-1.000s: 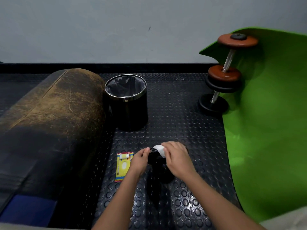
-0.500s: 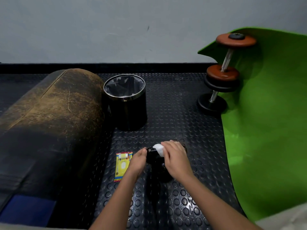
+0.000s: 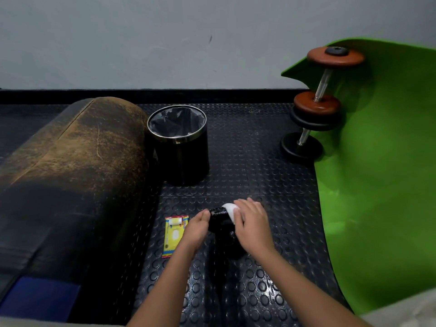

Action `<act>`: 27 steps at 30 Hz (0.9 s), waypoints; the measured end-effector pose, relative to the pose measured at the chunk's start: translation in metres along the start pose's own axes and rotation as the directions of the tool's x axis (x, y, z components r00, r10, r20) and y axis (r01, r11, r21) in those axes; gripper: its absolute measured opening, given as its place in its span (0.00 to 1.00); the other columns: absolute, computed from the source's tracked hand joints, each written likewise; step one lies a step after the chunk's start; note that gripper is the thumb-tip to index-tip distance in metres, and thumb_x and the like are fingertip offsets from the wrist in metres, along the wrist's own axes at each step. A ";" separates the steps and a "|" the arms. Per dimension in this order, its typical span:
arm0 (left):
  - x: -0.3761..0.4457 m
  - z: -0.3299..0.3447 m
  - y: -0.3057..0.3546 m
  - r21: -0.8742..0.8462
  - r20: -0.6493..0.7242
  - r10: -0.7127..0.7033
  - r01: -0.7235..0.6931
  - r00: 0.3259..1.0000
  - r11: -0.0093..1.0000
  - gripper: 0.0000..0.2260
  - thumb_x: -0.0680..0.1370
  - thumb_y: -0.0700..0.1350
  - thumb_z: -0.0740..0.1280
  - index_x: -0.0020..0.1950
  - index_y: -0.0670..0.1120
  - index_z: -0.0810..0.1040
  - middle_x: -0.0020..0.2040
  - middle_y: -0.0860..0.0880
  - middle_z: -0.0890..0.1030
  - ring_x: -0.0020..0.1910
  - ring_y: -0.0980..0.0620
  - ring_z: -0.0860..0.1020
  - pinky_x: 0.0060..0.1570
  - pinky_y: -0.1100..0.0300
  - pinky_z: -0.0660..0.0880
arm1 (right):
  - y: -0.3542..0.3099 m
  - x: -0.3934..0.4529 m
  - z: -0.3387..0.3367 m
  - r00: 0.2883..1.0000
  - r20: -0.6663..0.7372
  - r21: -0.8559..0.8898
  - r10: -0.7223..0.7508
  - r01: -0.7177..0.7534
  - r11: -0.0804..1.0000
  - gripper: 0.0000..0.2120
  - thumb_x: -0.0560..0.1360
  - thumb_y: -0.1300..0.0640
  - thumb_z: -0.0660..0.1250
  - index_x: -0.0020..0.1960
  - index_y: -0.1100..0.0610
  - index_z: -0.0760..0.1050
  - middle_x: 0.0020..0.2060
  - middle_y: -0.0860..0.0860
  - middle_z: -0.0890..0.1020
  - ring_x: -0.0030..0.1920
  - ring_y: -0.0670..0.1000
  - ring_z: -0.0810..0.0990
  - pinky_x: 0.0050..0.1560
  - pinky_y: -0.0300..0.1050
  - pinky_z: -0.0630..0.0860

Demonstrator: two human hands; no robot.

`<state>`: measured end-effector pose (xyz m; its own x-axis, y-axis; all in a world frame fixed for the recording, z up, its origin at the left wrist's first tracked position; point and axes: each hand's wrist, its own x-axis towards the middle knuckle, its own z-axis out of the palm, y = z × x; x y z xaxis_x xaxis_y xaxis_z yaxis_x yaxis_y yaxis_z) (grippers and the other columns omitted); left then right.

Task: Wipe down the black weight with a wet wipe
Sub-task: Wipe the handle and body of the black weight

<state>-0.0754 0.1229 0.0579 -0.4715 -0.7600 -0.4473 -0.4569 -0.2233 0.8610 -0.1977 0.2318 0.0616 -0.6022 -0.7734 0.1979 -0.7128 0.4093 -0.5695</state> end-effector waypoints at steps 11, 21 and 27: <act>-0.005 0.000 0.001 0.075 -0.009 0.040 -0.040 0.999 0.996 0.21 0.83 0.52 0.53 0.74 0.45 0.66 0.72 0.49 0.69 0.71 0.50 0.66 0.65 0.60 0.61 | 0.019 -0.002 -0.007 0.959 -0.096 0.289 0.265 -0.228 0.930 0.15 0.84 0.53 0.56 0.65 0.53 0.77 0.60 0.44 0.78 0.64 0.46 0.73 0.63 0.40 0.68; -0.006 0.001 0.002 0.082 -0.018 0.059 -0.058 0.998 0.995 0.18 0.83 0.50 0.54 0.70 0.45 0.71 0.63 0.51 0.74 0.60 0.55 0.71 0.57 0.65 0.62 | 0.016 -0.017 -0.002 0.992 -0.045 0.099 -0.119 0.123 0.988 0.16 0.83 0.51 0.59 0.69 0.48 0.75 0.69 0.41 0.74 0.73 0.39 0.65 0.75 0.42 0.59; -0.005 0.000 -0.001 0.102 -0.020 0.052 -0.049 0.998 0.994 0.21 0.83 0.53 0.53 0.73 0.46 0.67 0.71 0.49 0.70 0.70 0.50 0.67 0.62 0.63 0.61 | 0.023 -0.012 -0.005 0.963 -0.084 0.282 0.255 -0.222 0.933 0.18 0.84 0.51 0.55 0.72 0.52 0.72 0.70 0.46 0.73 0.72 0.45 0.66 0.73 0.43 0.63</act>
<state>-0.0730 0.1267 0.0592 -0.4794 -0.7825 -0.3973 -0.5077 -0.1219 0.8528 -0.2087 0.2524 0.0499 -0.7919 -0.6001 0.1128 -0.4303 0.4174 -0.8003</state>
